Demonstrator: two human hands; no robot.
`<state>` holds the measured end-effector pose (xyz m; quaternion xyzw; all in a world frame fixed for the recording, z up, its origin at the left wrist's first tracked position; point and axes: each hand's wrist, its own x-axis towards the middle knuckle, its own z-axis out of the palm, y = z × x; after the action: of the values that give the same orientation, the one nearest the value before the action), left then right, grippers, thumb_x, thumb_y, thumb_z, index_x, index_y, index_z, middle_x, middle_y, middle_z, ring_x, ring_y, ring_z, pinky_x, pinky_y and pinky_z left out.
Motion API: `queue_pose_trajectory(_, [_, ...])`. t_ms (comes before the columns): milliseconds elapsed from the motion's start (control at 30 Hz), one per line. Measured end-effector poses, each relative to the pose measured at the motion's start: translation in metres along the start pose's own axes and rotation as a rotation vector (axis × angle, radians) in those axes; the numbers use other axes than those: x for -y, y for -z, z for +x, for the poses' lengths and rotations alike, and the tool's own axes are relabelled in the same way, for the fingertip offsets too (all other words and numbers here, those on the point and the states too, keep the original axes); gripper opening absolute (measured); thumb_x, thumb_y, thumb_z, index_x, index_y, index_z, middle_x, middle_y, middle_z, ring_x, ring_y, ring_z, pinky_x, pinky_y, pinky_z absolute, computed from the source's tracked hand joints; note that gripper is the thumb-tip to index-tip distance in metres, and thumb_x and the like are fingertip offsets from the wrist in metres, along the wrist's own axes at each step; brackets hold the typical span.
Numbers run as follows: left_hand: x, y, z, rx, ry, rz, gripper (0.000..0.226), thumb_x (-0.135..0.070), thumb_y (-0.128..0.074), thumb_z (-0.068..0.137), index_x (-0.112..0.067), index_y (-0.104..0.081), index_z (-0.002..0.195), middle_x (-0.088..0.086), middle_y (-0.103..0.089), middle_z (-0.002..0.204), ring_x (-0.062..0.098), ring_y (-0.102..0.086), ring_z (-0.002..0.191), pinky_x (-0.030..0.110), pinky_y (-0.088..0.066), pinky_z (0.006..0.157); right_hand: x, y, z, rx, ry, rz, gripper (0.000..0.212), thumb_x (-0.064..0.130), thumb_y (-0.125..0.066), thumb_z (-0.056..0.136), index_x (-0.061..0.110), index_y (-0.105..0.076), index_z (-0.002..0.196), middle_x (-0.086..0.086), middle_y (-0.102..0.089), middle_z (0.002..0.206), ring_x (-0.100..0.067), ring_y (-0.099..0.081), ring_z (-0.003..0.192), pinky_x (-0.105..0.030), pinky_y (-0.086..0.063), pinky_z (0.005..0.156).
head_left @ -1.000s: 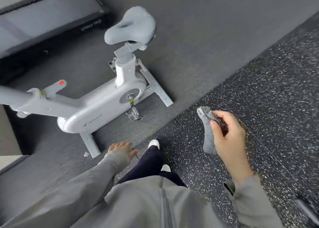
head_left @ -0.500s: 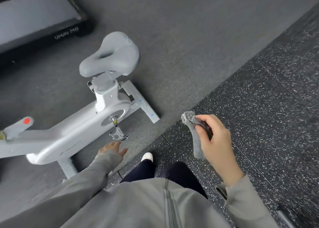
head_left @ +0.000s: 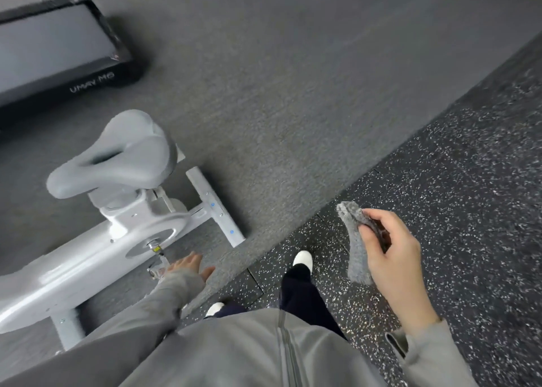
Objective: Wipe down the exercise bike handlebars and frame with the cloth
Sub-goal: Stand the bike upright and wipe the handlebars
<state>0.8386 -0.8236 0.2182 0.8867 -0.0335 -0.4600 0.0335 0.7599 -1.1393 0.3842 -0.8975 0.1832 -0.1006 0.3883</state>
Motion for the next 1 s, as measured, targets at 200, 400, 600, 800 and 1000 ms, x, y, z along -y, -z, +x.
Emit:
queue_pose_trajectory(200, [-0.127,0.033,0.031,-0.062,-0.025,-0.095,0.062,-0.055,-0.027,0.093,-0.023,-0.016,0.146,-0.002,-0.010,0.157,0.017,-0.008,0.144,0.038,-0.006,0.118,-0.051,0.057,0.102,0.089,0.079,-0.036,0.023,-0.002,-0.059,0.085,0.012,-0.062,0.104,0.005,-0.061,0.098,0.018,-0.050,0.092,0.003,-0.033,0.081])
queue_pose_trajectory(400, [-0.177,0.070,0.059,-0.126,0.014,-0.148,0.063,-0.057,-0.026,0.092,-0.025,-0.015,0.145,-0.004,-0.012,0.157,0.018,-0.010,0.144,0.039,-0.009,0.118,-0.062,0.066,0.189,0.159,0.148,0.011,0.022,-0.002,-0.059,0.086,0.012,-0.063,0.103,0.004,-0.062,0.098,0.004,-0.052,0.088,-0.001,-0.036,0.082])
queue_pose_trajectory(600, [-0.174,0.100,0.108,-0.103,0.137,-0.198,0.064,-0.060,-0.026,0.091,-0.026,-0.016,0.144,-0.004,-0.012,0.156,0.020,-0.013,0.143,0.040,-0.013,0.116,-0.038,0.031,0.276,0.251,0.221,0.084,0.019,0.000,-0.058,0.087,0.011,-0.064,0.102,0.003,-0.062,0.097,0.002,-0.056,0.090,-0.008,-0.041,0.082])
queue_pose_trajectory(800, [-0.166,0.159,0.189,-0.097,0.189,-0.349,0.065,-0.060,-0.027,0.090,-0.026,-0.017,0.144,-0.005,-0.011,0.156,0.018,-0.012,0.143,0.041,-0.012,0.117,-0.013,-0.021,0.382,0.268,0.243,0.132,0.023,-0.003,-0.058,0.086,0.015,-0.063,0.098,0.009,-0.062,0.095,0.010,-0.055,0.091,-0.003,-0.038,0.080])
queue_pose_trajectory(1000, [-0.145,0.241,0.234,-0.201,0.238,-0.471,0.065,-0.060,-0.030,0.090,-0.025,-0.020,0.144,-0.005,-0.019,0.155,0.018,-0.016,0.142,0.038,-0.013,0.116,0.034,-0.076,0.482,0.355,0.304,0.148,0.029,-0.004,-0.057,0.085,0.024,-0.060,0.096,0.015,-0.060,0.095,0.011,-0.055,0.089,-0.003,-0.039,0.079])
